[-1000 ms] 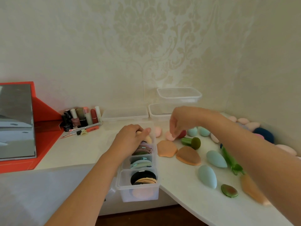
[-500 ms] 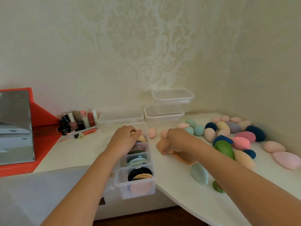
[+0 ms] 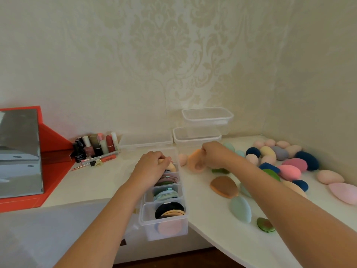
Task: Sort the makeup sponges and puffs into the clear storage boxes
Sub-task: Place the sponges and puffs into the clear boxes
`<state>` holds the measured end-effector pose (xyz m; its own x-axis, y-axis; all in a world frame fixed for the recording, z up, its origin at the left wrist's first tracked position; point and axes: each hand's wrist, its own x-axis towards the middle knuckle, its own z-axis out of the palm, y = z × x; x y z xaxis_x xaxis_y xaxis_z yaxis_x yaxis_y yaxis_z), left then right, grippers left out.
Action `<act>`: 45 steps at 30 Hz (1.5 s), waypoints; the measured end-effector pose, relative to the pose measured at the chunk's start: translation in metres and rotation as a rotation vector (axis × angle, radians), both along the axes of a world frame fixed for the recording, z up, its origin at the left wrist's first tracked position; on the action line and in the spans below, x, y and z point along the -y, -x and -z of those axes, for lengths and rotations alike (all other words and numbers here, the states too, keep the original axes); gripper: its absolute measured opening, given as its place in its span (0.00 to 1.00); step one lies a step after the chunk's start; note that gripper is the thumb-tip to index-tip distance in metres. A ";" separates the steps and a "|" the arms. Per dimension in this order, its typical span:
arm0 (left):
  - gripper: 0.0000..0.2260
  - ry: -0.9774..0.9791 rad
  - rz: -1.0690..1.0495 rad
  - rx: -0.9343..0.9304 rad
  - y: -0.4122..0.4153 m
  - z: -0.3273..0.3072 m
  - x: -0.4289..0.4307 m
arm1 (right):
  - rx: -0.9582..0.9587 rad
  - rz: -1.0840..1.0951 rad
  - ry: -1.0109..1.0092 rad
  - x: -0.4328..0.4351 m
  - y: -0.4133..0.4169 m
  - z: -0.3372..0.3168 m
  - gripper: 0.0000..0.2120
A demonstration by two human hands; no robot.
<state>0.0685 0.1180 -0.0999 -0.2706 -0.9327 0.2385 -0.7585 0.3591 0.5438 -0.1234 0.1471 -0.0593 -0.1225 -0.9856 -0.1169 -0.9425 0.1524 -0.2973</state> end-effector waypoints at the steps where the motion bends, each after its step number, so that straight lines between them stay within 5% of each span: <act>1: 0.11 0.001 0.004 -0.001 0.000 0.000 0.000 | 0.045 -0.008 0.036 0.000 0.001 -0.007 0.21; 10: 0.17 -0.025 -0.042 -0.121 0.000 -0.001 -0.004 | 0.283 -0.124 0.409 0.033 -0.027 -0.022 0.10; 19: 0.35 -0.045 -0.047 -0.125 0.001 0.000 -0.001 | 0.007 -0.324 0.305 0.053 -0.061 -0.009 0.03; 27: 0.34 -0.042 -0.025 -0.128 0.001 0.002 0.002 | -0.099 -0.385 0.134 0.052 -0.069 -0.009 0.05; 30: 0.34 -0.039 -0.030 -0.120 0.001 0.003 0.002 | -0.179 -0.344 0.200 0.057 -0.071 -0.007 0.16; 34: 0.31 -0.061 -0.011 -0.132 0.000 0.005 0.005 | -0.216 -0.362 0.031 0.061 -0.080 -0.001 0.17; 45: 0.20 -0.074 -0.017 0.042 0.001 0.001 0.012 | 0.072 -0.328 0.254 0.027 -0.049 -0.023 0.12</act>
